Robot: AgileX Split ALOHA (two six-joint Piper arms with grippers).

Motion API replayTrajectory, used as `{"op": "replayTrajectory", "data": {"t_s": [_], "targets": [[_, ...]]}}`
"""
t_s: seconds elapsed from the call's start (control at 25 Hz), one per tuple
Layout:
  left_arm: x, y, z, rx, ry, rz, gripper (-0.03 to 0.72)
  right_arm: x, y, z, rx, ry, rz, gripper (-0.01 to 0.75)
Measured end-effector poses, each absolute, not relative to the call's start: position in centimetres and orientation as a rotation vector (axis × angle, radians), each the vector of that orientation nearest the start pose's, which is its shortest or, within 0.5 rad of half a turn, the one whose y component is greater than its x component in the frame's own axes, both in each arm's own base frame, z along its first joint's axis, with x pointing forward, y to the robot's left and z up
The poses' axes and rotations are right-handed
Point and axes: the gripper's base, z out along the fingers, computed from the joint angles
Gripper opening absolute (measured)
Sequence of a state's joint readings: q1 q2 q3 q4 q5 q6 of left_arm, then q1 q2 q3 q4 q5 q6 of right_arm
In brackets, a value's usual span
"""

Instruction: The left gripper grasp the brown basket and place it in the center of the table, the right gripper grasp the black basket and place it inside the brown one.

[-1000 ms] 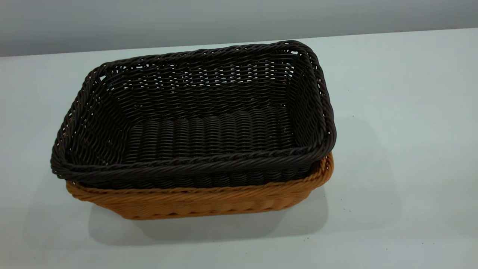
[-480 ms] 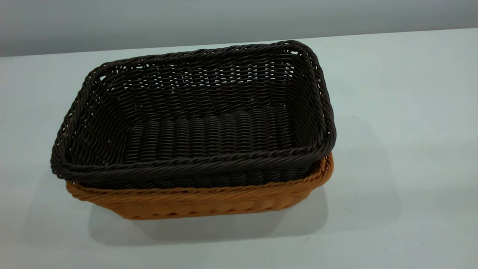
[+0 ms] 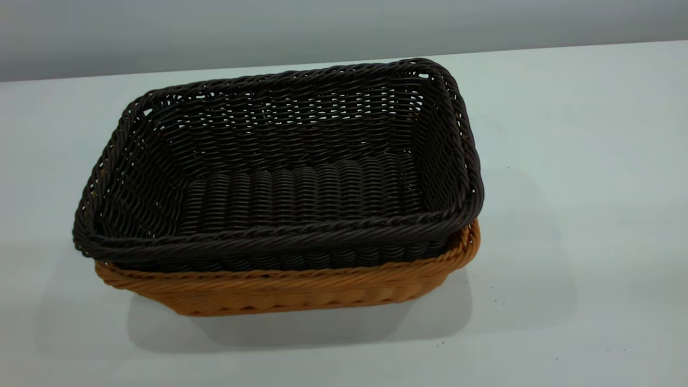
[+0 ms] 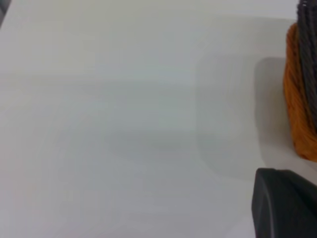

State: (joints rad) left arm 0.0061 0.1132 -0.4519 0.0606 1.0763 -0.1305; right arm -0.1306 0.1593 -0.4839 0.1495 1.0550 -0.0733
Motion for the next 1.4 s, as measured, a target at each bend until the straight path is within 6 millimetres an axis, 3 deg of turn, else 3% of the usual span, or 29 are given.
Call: {"op": "replayTrajectory", "data": {"t_s": [0.36,1.4], "targets": [[0.5,0.5,26.3,-0.15,2.138,0.003,-0.001,-0.2,1.2,27.4,0.054,2.047,0.055,0.0],[-0.1,0.5,26.3,-0.148,2.107,0.0,-0.001,-0.2,1.2,27.4,0.052,2.046,0.055,0.0]]}}
